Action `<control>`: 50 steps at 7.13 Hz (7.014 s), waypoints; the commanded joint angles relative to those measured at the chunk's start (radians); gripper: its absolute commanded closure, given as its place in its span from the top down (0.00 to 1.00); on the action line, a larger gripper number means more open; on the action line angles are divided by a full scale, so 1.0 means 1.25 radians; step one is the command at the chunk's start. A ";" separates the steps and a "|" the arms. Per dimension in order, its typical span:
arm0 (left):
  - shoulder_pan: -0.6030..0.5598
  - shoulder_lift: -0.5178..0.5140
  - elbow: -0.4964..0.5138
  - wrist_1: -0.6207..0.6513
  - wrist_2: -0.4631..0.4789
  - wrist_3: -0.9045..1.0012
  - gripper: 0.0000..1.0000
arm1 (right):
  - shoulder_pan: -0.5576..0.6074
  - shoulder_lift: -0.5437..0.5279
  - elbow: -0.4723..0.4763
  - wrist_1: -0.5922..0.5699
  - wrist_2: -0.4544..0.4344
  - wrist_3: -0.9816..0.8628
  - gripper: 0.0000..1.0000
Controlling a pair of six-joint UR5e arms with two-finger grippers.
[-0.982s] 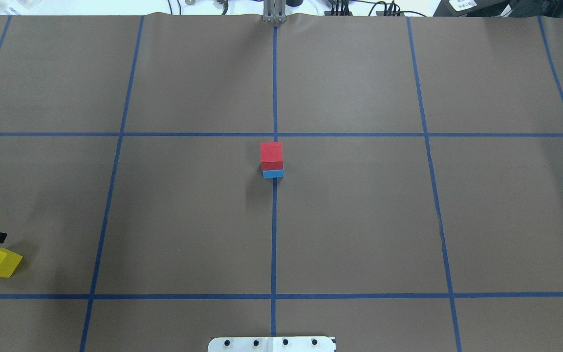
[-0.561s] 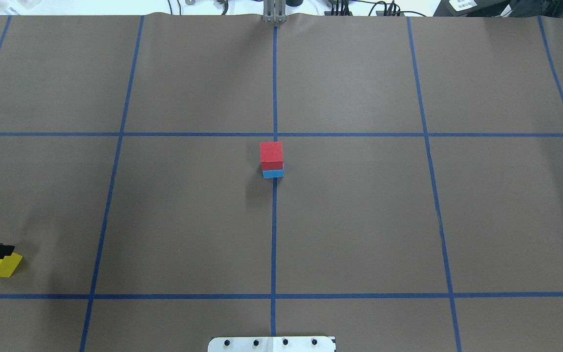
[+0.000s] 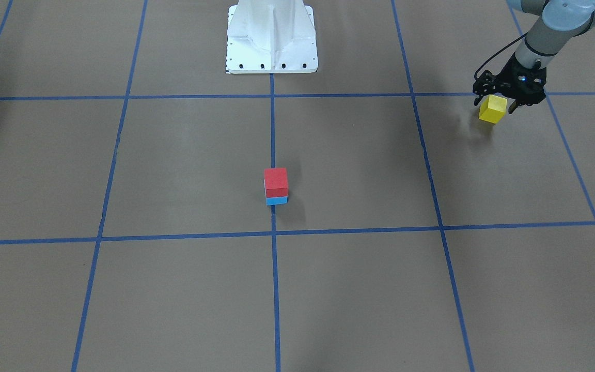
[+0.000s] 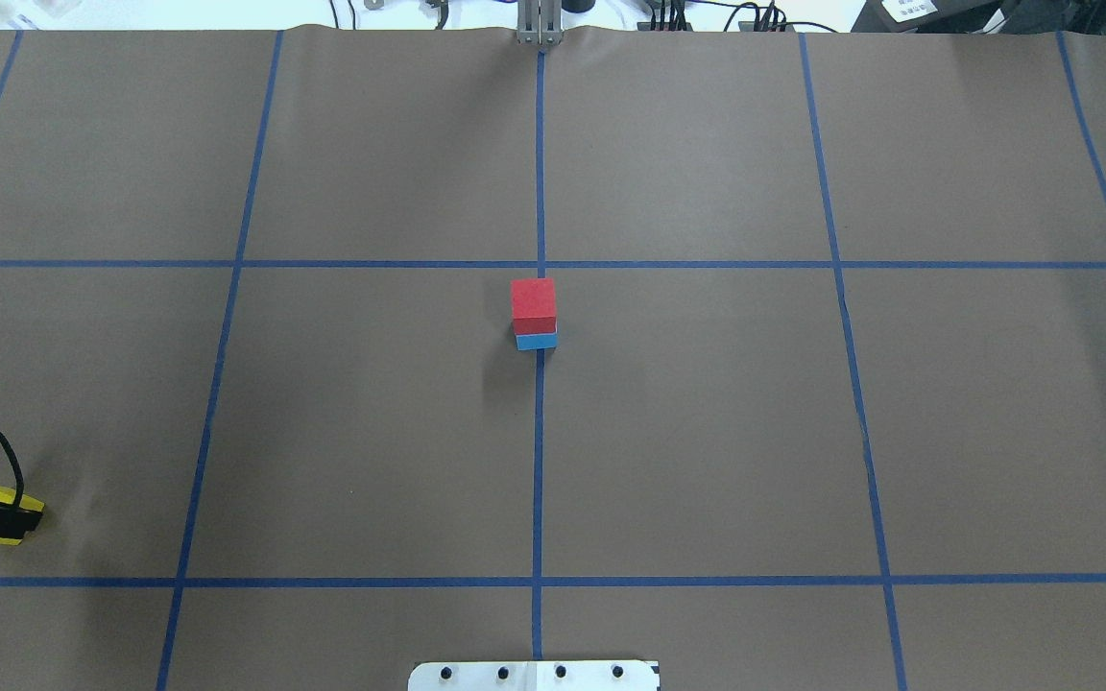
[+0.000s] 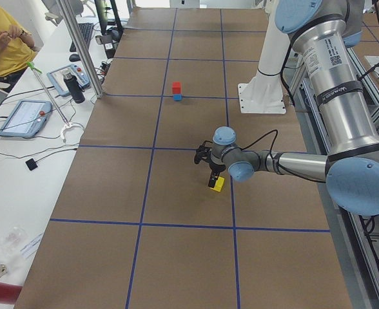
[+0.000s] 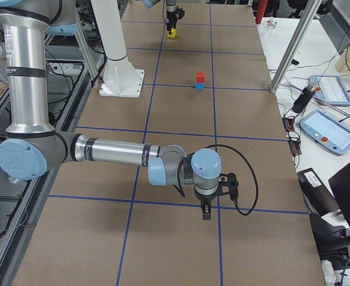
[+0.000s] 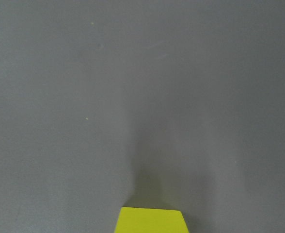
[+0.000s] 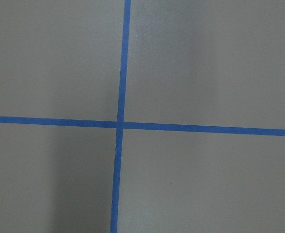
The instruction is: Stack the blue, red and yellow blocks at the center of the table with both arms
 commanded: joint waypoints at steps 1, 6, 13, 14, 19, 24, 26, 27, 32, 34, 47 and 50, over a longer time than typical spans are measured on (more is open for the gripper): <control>0.015 -0.001 0.011 0.000 0.012 0.007 0.93 | 0.000 0.000 0.001 0.000 0.000 0.000 1.00; 0.001 -0.014 -0.033 0.012 -0.042 0.039 0.00 | 0.000 0.000 0.001 0.000 0.002 0.002 1.00; -0.064 -0.707 -0.028 0.698 -0.099 -0.050 0.00 | 0.000 -0.004 0.000 0.000 0.004 0.001 1.00; -0.055 -0.809 0.051 0.708 -0.099 -0.104 0.00 | 0.000 -0.005 0.000 0.000 0.004 0.001 1.00; -0.018 -1.108 0.344 0.706 -0.065 -0.254 0.00 | 0.000 -0.032 -0.006 0.070 0.006 0.001 1.00; -0.018 -1.140 0.415 0.698 -0.055 -0.278 0.08 | 0.000 -0.029 -0.006 0.069 0.007 0.002 1.00; -0.018 -1.139 0.421 0.699 -0.055 -0.278 0.23 | 0.000 -0.029 -0.006 0.069 0.007 0.004 1.00; -0.018 -1.139 0.428 0.698 -0.055 -0.276 0.36 | -0.001 -0.029 -0.006 0.069 0.007 0.004 1.00; -0.018 -1.139 0.428 0.701 -0.054 -0.278 0.54 | 0.000 -0.028 -0.005 0.069 0.007 0.002 1.00; -0.018 -1.141 0.427 0.701 -0.054 -0.279 0.57 | 0.000 -0.028 -0.006 0.069 0.007 0.002 1.00; -0.078 -1.070 0.216 0.855 -0.049 -0.081 1.00 | 0.000 -0.018 -0.005 0.069 0.010 0.002 1.00; -0.278 -0.803 0.032 0.859 -0.161 0.295 1.00 | 0.000 -0.020 -0.005 0.069 0.010 0.002 1.00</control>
